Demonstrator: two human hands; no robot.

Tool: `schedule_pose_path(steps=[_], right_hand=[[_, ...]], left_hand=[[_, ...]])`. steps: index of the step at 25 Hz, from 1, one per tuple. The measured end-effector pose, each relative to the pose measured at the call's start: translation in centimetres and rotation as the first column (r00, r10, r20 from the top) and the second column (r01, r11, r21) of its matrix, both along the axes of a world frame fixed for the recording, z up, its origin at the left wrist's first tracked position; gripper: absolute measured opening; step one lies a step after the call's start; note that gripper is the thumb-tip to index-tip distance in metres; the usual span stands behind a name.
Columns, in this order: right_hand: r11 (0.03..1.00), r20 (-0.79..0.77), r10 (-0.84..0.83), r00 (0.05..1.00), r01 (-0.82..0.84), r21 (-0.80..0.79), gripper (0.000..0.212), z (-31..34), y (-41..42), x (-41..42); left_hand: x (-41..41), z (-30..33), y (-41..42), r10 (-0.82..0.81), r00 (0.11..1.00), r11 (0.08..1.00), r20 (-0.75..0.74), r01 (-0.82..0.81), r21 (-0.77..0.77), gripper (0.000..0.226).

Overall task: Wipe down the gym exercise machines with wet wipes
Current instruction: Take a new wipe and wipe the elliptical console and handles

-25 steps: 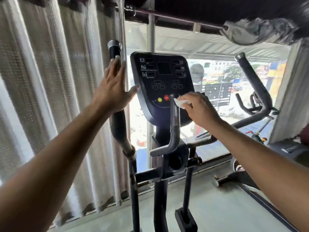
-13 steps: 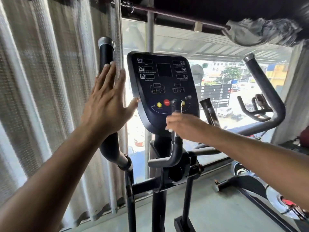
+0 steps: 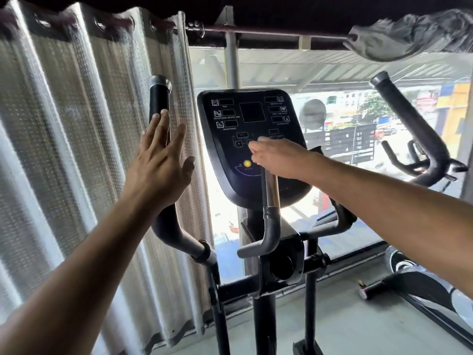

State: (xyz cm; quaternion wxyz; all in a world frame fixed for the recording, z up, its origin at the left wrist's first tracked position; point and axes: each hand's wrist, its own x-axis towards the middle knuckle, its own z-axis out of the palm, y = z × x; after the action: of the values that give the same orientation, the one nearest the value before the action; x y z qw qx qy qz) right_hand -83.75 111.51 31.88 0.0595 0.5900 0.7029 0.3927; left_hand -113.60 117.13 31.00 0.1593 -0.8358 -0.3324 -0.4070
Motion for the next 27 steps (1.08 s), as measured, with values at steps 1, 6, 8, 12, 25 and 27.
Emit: schedule_pose_path(steps=[1,6,8,12,25,27], right_hand=[[1.000,-0.035,-0.010,0.999,0.010,0.004,0.022,-0.5,-0.3,-0.4],[0.988,-0.115,0.151,0.982,-0.152,0.002,0.019,-7.8,-3.5,-1.0],[0.978,-0.230,0.207,0.951,-0.210,0.009,0.018,-11.5,-5.2,-1.2],[0.953,-0.466,0.274,0.841,-0.170,0.251,0.027,-12.8,-5.9,-1.2],[0.908,-0.458,0.349,-0.818,0.174,0.381,0.029,-13.7,1.4,0.0],[0.904,-0.427,0.324,-0.844,0.144,0.403,0.029,-16.6,-0.2,-1.0]], left_hand=[[-0.1,0.1,0.0,-0.003,1.000,1.000,-0.002,0.003,0.002,0.071],[0.1,-0.1,0.1,-0.027,0.999,0.999,0.034,0.028,-0.022,0.069],[0.1,0.0,0.0,-0.059,0.997,0.998,0.041,0.060,-0.037,0.068],[0.0,0.1,-0.2,-0.077,0.996,0.995,0.051,0.080,-0.063,0.068],[0.2,-0.6,0.1,-0.097,0.984,0.993,0.147,0.105,-0.049,0.067],[0.0,-0.6,0.0,-0.083,0.983,0.992,0.166,0.097,-0.077,0.066]])
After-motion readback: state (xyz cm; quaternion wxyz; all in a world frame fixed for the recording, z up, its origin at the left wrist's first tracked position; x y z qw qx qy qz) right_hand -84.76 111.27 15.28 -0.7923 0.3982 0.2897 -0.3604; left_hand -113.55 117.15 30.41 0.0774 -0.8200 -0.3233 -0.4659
